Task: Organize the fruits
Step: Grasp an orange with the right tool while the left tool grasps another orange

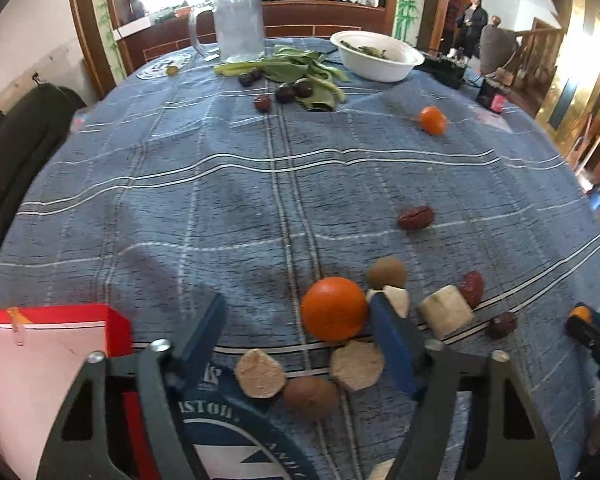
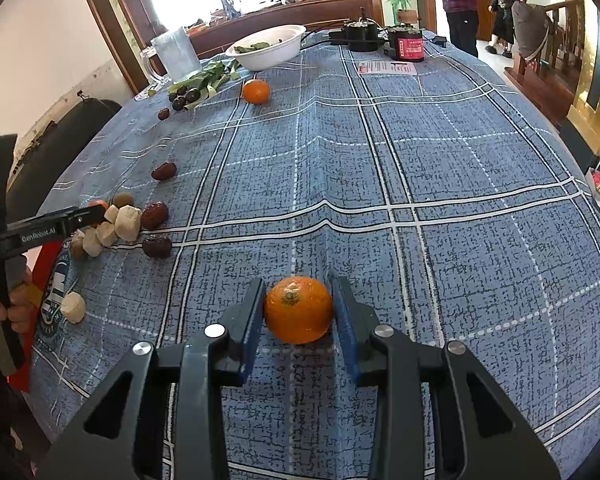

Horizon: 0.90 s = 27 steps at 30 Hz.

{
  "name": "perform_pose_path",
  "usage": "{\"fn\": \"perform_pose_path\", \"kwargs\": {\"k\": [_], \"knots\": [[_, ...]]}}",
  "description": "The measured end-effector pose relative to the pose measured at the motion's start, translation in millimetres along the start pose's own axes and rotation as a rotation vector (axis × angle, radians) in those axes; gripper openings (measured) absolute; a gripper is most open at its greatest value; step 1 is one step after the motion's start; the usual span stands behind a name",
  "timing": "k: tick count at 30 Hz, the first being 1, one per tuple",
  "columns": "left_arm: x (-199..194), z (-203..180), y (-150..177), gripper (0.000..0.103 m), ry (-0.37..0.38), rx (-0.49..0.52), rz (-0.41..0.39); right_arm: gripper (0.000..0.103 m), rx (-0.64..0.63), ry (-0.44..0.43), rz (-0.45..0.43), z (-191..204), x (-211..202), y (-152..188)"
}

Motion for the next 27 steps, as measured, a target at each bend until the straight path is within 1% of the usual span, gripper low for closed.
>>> {"fn": "perform_pose_path", "kwargs": {"k": [1, 3, 4, 6, 9, 12, 15, 18, 20, 22, 24, 27], "knots": [[0, -2, 0, 0.062, 0.020, -0.003, 0.001, 0.035, -0.004, 0.006, 0.001, 0, 0, 0], [-1, -6, -1, 0.048, 0.066, -0.014, 0.007, 0.034, -0.017, 0.024, 0.003, 1, 0, 0], [-1, -8, -1, 0.045, 0.081, -0.018, 0.009, 0.033, -0.025, 0.031, 0.003, 2, 0, 0], [-2, -12, -2, 0.034, 0.101, -0.013, 0.007, 0.033, -0.048, 0.056, 0.002, 5, 0, 0], [-3, -16, -1, 0.033, 0.100, 0.001, -0.002, 0.032, -0.074, 0.084, -0.010, 8, -3, 0], [-2, -16, -1, 0.033, 0.108, -0.011, -0.009, 0.032, -0.080, 0.094, -0.044, 9, -11, -2], [-3, -15, 0, 0.032, 0.105, -0.019, -0.012, 0.032, -0.066, 0.085, -0.055, 9, -17, -3], [-6, -14, 3, 0.032, 0.092, -0.031, -0.014, 0.032, -0.058, 0.055, -0.051, 14, -20, -1], [-13, -13, 2, 0.032, 0.090, -0.031, -0.030, 0.032, -0.069, 0.054, -0.060, 18, -23, -1], [-28, -9, 0, 0.032, 0.082, -0.041, -0.068, 0.032, -0.084, 0.053, -0.085, 24, -29, -4], [-48, -2, 0, 0.032, 0.064, -0.047, -0.116, 0.032, -0.087, 0.032, -0.097, 33, -33, -7], [-82, 16, 6, 0.032, 0.030, -0.070, -0.192, 0.032, -0.105, -0.018, -0.106, 55, -35, -11]]}}
Point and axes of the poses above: each gripper's, at about its wrist camera, not at the fingertips, and x roughly the way its jaws point, z to its left, y to its underside, the point moved 9 cm from there along x, roughly the way its jaws point, and after that the axes turned 5 degrees about -y, right-handed, at the moved point
